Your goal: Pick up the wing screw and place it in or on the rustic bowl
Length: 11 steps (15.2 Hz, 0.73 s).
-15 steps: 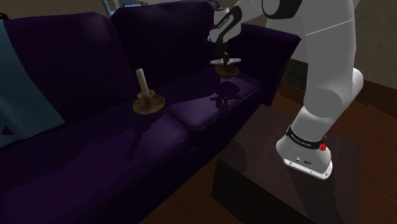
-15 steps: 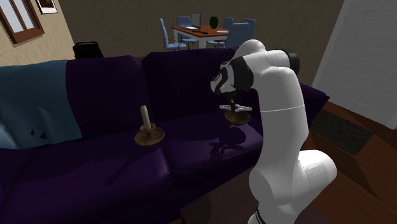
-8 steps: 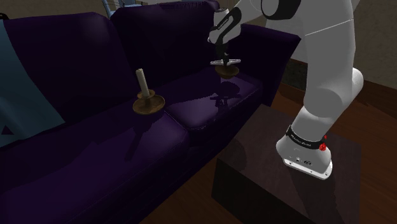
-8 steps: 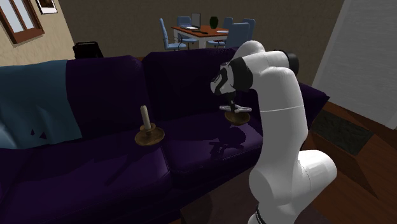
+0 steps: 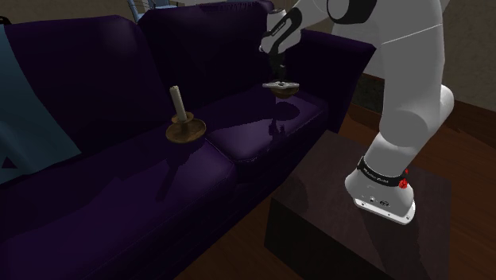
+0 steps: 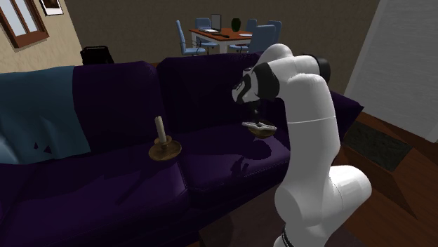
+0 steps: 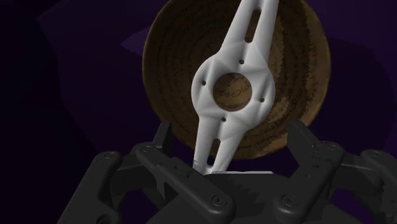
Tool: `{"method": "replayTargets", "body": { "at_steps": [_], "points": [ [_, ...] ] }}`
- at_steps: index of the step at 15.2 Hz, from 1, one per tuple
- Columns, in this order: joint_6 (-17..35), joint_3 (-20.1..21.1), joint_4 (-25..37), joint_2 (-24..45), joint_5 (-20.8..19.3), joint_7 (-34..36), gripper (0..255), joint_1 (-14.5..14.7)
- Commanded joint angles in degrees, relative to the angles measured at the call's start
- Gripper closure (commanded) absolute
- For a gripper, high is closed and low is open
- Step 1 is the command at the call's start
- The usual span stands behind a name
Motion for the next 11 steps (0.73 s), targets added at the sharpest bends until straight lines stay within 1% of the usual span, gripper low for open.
{"method": "replayTargets", "body": {
  "at_steps": [1, 3, 11],
  "points": [
    [-1.96, -0.2, -0.15, -2.08, -0.39, 0.22, 0, 0.63],
    [-4.42, -0.37, 0.12, -4.23, -0.8, 0.47, 0, 1.31],
    [-4.42, -0.35, 0.12, -4.23, -0.81, 0.47, 0, 1.3]
  ]
}}
